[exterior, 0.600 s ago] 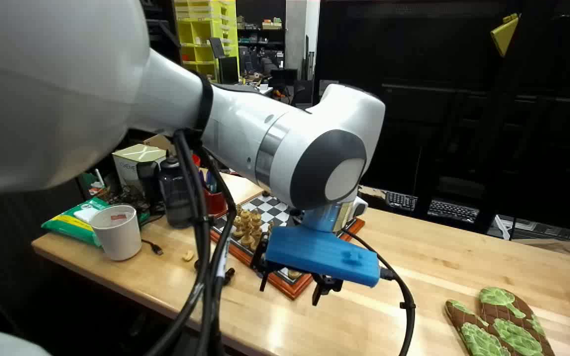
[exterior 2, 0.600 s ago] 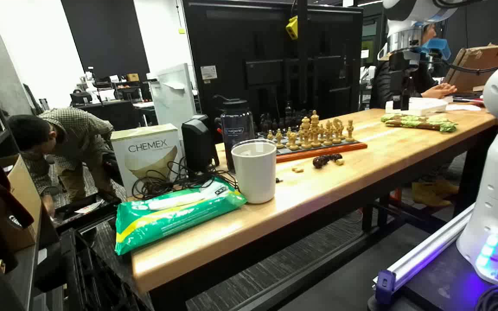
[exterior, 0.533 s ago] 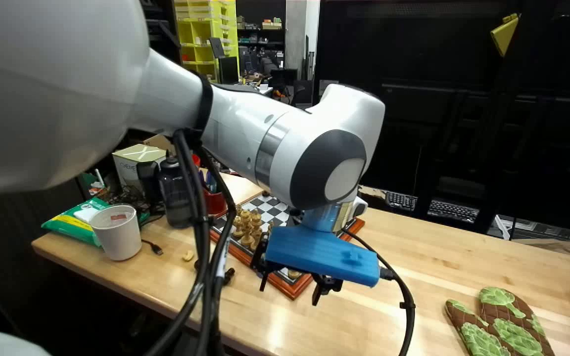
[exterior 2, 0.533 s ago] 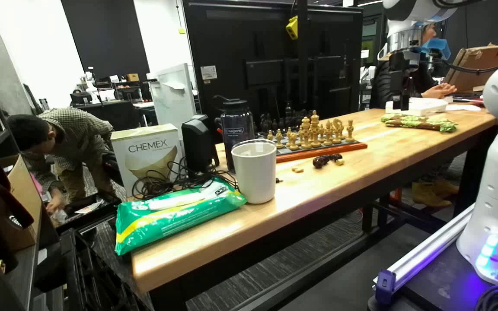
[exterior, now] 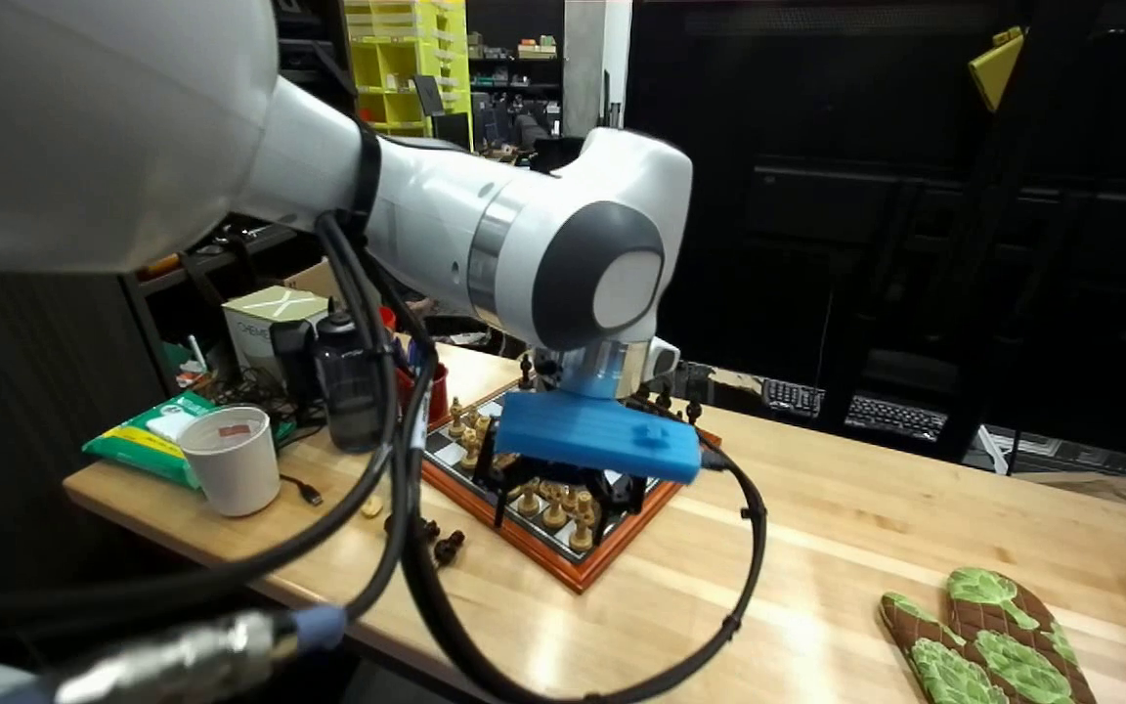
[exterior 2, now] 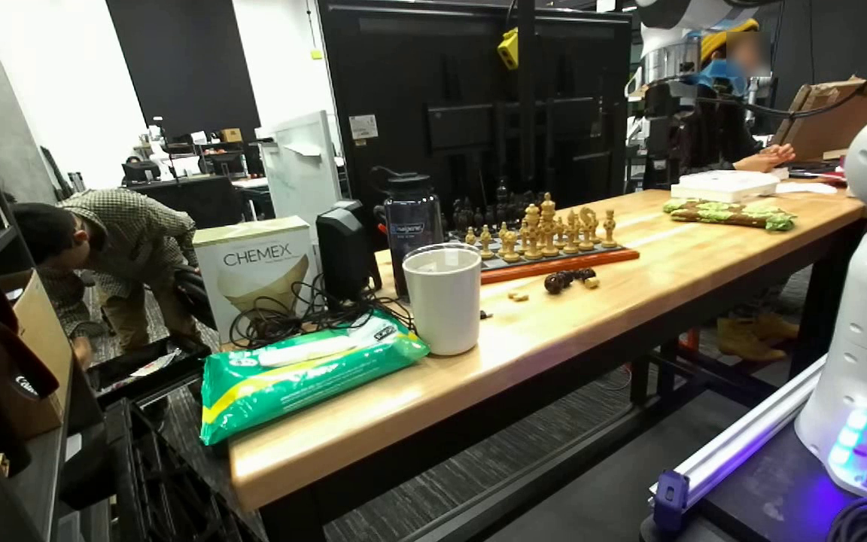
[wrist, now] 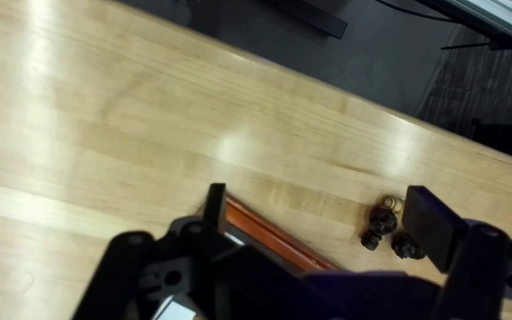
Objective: Move the first left front black piece backwards
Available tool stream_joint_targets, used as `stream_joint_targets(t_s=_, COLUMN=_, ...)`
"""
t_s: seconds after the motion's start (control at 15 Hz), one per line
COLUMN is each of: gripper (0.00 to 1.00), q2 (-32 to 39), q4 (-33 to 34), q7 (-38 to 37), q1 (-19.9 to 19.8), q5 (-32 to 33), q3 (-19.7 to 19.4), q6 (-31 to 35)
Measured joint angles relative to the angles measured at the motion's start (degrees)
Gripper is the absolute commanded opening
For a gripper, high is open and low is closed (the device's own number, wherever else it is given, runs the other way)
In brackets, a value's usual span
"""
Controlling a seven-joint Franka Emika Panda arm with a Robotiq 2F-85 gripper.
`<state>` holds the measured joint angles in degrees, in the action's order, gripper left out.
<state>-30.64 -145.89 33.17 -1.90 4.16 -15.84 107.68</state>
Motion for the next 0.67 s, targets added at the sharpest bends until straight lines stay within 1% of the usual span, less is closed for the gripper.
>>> stream_joint_targets(t_s=0.13, gripper=1.0, q2=2.36, q4=2.69, q7=-1.38, q1=1.85, q5=-0.82, q3=2.78, q6=0.54)
stream_joint_targets(t_s=0.33, gripper=1.0, q2=7.87, q4=7.78, q7=-4.3, q1=4.62, q5=-1.69, q3=6.64, q6=3.11)
stream_joint_targets(t_s=0.53, gripper=1.0, q2=14.56, q4=13.09, q7=-9.09, q1=6.09, q5=-1.94, q3=10.57, q6=8.6)
stream_joint_targets(t_s=0.67, gripper=1.0, q2=19.16, q4=16.56, q7=-12.6, q1=6.39, q5=-1.93, q3=12.96, q6=12.01)
